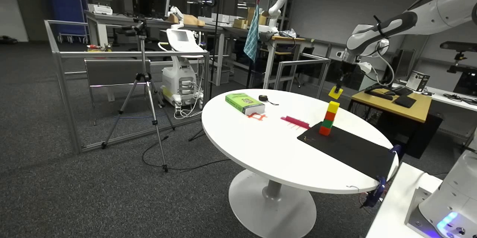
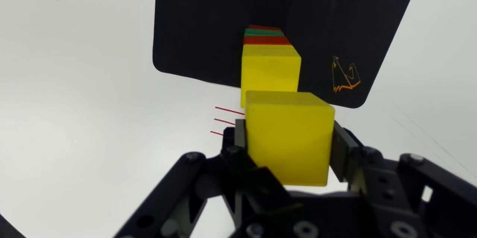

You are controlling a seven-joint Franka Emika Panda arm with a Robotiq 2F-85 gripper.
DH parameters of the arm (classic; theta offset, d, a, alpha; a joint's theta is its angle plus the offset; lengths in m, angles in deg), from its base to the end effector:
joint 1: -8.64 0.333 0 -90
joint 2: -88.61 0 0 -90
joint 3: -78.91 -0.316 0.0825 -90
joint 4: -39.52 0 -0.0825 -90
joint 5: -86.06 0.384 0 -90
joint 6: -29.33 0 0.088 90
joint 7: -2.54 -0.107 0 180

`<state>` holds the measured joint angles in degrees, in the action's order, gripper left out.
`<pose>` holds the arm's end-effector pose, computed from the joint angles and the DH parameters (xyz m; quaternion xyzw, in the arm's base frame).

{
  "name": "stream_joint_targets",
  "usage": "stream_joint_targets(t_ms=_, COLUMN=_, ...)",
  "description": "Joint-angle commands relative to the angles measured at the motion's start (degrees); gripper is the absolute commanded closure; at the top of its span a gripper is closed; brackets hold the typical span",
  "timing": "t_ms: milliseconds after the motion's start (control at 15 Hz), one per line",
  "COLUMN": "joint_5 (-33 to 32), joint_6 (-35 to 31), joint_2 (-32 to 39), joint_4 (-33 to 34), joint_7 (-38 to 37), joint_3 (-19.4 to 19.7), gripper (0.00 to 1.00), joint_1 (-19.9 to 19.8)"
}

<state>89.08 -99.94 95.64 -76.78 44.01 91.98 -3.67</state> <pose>0.5305 -0.2470 0.3990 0.9906 0.1259 0.0488 0.0233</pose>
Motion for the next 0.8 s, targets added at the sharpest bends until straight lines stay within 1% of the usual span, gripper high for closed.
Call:
stream_joint_targets(t_ms=0, joint_5=-1.0, joint_6=2.7, joint_2=0.9, joint_4=2.3, joint_7=-1.4, joint_3=-0.6, gripper=0.70, joint_1=-1.1)
stream_joint_targets(t_ms=200, joint_5=-1.4, joint_6=3.3, joint_2=1.0, joint_4=2.5, joint_7=-2.5, joint_3=-0.6, gripper=0.70, joint_1=-0.9)
stream_joint_targets(t_ms=533, joint_5=-5.7, joint_6=4.0, joint_2=0.8, joint_4=2.7, joint_7=-7.7, joint_3=-0.3, gripper=0.70, joint_1=-0.7)
stream_joint_targets(t_ms=733, joint_5=-6.7, joint_6=5.2, joint_2=0.7, joint_4=2.6, joint_7=-9.1, joint_3=-0.5, gripper=0.70, joint_1=-0.8)
